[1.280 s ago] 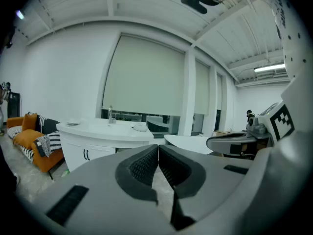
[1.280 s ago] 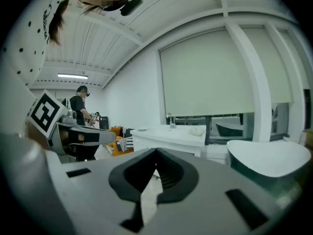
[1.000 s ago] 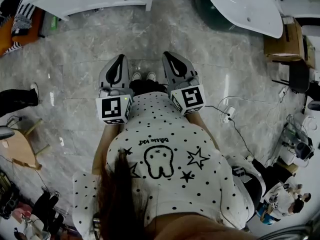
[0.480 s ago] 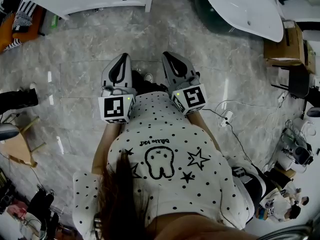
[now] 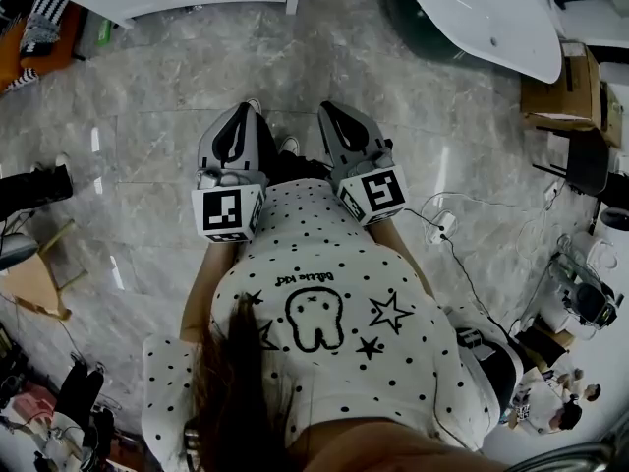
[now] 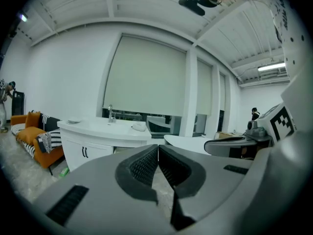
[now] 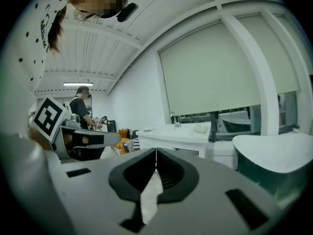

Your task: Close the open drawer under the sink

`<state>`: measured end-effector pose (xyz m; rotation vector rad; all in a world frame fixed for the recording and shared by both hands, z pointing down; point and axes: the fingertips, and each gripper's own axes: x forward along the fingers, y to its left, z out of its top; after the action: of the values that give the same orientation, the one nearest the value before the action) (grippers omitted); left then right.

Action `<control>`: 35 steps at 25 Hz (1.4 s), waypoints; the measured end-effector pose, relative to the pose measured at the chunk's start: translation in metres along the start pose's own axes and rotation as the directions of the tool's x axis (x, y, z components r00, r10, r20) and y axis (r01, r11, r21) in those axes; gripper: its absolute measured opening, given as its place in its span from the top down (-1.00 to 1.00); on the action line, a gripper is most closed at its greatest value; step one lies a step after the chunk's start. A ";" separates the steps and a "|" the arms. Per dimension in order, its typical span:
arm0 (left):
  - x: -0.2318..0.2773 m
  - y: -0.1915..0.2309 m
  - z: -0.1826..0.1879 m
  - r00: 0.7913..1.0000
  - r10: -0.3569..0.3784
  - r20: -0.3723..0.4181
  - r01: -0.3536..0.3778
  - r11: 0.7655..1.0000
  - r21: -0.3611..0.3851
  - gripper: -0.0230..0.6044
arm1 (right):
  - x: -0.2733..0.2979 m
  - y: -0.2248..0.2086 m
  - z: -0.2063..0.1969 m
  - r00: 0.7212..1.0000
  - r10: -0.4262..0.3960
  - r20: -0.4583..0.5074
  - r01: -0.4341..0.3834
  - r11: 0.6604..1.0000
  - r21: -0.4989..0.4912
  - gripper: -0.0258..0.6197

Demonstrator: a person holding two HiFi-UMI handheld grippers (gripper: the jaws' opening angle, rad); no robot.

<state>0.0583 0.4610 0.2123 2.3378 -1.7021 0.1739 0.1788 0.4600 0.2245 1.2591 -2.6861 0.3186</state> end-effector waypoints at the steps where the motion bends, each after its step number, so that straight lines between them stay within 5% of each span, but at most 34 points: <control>1: 0.002 0.004 0.001 1.000 0.006 -0.003 -0.006 1.000 -0.004 0.90 | 0.004 0.000 0.000 1.000 -0.001 -0.005 0.001 1.000 0.006 0.88; 13: 0.049 0.092 0.022 1.000 0.019 -0.010 -0.019 1.000 -0.013 0.90 | 0.088 -0.003 0.008 0.998 -0.045 -0.051 0.046 0.999 0.028 0.88; 26: 0.117 0.197 0.056 0.999 -0.036 -0.002 0.036 0.999 0.024 0.90 | 0.200 -0.016 0.045 0.987 -0.161 0.010 0.161 0.986 0.043 0.87; 35: 0.143 0.204 0.057 0.999 -0.041 -0.030 0.041 0.999 0.015 0.90 | 0.210 -0.036 0.045 0.983 -0.182 -0.017 0.183 0.981 0.058 0.88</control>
<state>-0.0932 0.2555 0.2165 2.3669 -1.6435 0.2142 0.0709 0.2706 0.2341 1.5030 -2.5446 0.3823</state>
